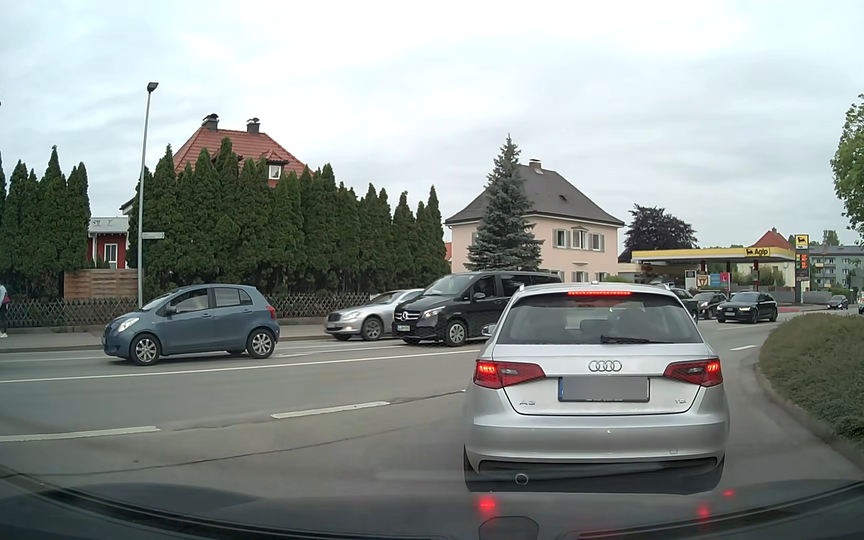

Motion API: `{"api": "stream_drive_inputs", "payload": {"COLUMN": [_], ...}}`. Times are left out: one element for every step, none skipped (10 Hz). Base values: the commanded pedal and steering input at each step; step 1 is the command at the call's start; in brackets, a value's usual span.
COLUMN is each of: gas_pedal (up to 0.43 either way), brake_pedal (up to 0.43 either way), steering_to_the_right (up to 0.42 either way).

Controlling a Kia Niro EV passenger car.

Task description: Follow the waypoints while adhering to traffic rules and regulations

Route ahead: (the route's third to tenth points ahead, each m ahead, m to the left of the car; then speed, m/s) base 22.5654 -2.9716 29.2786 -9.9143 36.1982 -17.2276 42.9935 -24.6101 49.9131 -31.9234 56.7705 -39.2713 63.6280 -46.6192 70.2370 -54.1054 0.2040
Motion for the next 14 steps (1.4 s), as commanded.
{"api": "stream_drive_inputs", "payload": {"gas_pedal": [0.0,0.0,0.0,0.0,0.0,0.0,0.0,0.0,0.0,0.0,0.0,0.0,0.0,0.0], "brake_pedal": [0.213,0.213,0.213,0.213,0.213,0.213,0.213,0.213,0.213,0.213,0.213,0.213,0.213,0.213], "steering_to_the_right": [0.129,0.129,0.13,0.129,0.13,0.129,0.129,0.13,0.13,0.129,0.129,0.13,0.129,0.129]}}
